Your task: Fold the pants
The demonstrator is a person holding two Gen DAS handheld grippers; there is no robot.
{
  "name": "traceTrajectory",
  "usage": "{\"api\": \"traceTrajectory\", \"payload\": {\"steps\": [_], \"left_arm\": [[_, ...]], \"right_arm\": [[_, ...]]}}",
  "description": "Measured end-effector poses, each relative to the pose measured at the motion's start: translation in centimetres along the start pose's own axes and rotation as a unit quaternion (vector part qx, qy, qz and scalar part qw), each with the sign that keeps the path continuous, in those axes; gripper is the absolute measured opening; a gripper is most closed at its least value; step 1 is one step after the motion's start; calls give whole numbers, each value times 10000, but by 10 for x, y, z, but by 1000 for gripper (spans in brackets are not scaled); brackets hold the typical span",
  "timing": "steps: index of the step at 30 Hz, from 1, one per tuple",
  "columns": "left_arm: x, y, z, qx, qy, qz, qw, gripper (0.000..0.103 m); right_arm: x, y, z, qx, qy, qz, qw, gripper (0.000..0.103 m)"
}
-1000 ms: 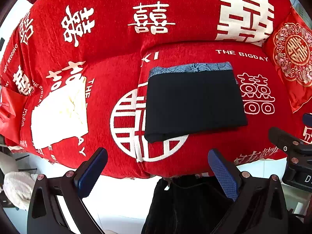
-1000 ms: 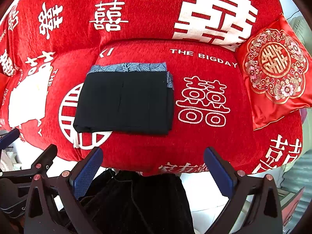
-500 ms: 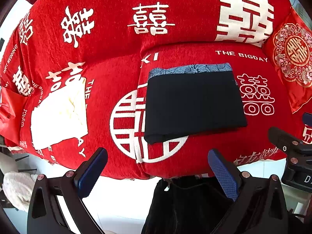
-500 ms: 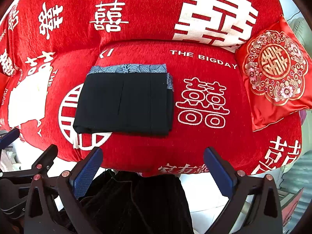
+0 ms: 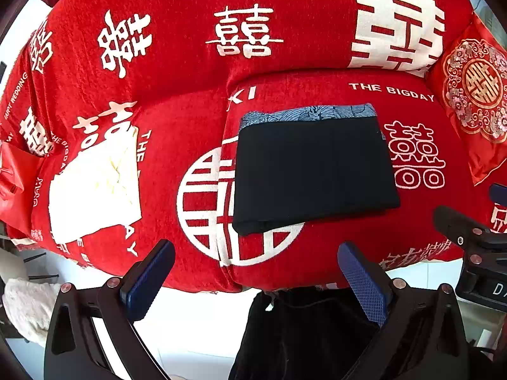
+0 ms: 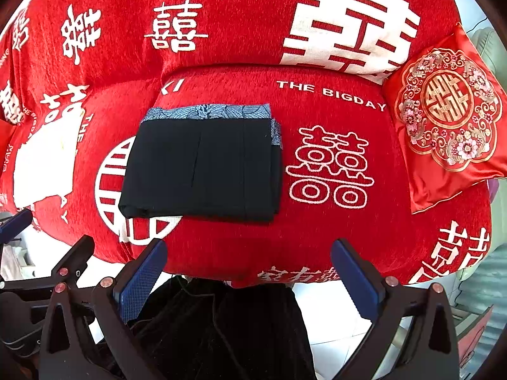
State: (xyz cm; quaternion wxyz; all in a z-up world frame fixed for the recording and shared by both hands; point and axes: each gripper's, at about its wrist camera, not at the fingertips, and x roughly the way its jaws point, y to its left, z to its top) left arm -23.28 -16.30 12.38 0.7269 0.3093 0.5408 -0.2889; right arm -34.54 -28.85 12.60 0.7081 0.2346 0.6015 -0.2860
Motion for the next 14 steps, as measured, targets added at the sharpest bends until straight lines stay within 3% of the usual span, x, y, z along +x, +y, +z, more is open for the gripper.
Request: {"api": "traceTrajectory", "payload": {"steps": [14], "left_arm": [[-1, -1, 3, -71, -40, -117, 9999, 103]], "right_arm": [[2, -3, 8, 67, 6, 21, 10000, 103]]}}
